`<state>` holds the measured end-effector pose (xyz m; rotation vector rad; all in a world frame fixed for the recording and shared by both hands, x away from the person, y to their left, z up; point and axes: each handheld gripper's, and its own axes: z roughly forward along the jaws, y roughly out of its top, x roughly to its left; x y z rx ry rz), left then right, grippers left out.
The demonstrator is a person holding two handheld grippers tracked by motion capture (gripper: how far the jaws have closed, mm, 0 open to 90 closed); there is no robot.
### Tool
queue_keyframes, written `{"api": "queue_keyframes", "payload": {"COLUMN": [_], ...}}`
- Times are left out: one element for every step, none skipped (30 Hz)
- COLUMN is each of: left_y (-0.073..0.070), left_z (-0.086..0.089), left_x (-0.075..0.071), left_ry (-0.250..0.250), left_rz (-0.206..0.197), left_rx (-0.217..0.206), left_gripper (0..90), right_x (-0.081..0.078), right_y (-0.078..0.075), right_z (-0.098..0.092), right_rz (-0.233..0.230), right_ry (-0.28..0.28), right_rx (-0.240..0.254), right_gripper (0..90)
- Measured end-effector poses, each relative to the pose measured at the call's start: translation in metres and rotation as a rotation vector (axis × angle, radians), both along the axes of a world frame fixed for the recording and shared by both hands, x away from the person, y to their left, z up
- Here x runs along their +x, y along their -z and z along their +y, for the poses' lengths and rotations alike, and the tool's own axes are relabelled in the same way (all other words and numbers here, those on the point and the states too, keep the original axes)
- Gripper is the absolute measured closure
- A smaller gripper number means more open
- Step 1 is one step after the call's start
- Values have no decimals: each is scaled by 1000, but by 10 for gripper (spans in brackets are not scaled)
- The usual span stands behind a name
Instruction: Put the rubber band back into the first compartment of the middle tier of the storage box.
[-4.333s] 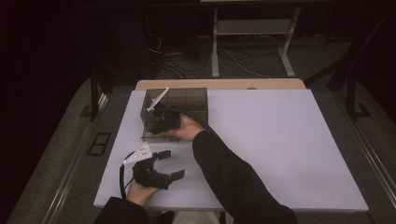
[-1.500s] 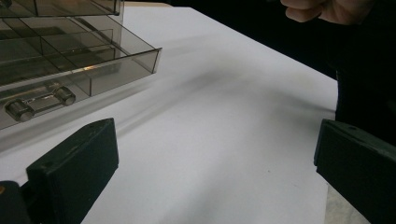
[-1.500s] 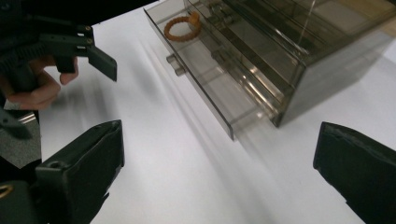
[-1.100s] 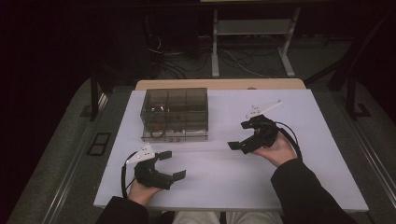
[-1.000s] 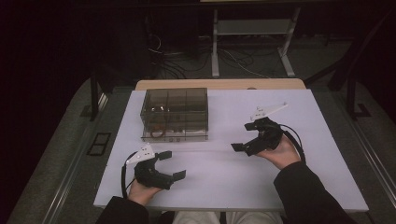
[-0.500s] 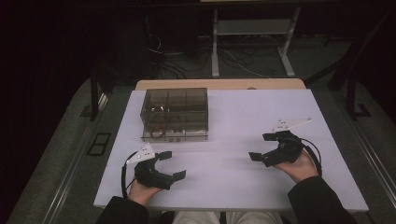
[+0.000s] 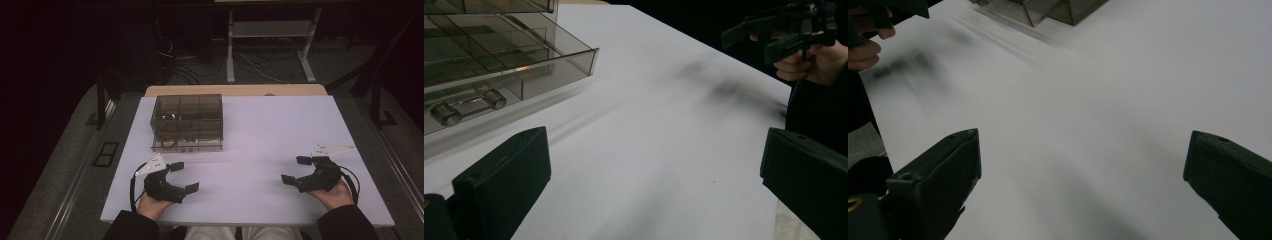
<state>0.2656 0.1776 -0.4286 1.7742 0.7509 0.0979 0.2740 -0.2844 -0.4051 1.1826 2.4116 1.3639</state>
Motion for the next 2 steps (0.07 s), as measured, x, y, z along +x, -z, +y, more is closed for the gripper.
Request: {"api": "queue_keyframes", "payload": {"left_y": [0,0], "left_z": [0,0], "left_x": [0,0], "left_ry": [-1,1], "left_rz": [1,1], "left_rx": [-2,0], "left_gripper": [0,0], "right_x": [-1,-2], "right_y": [2,3], "right_z": [-2,-3], "right_rz": [2,2], "right_ry": [4,7], "right_rx": [2,3], "right_gripper": [13,14]}}
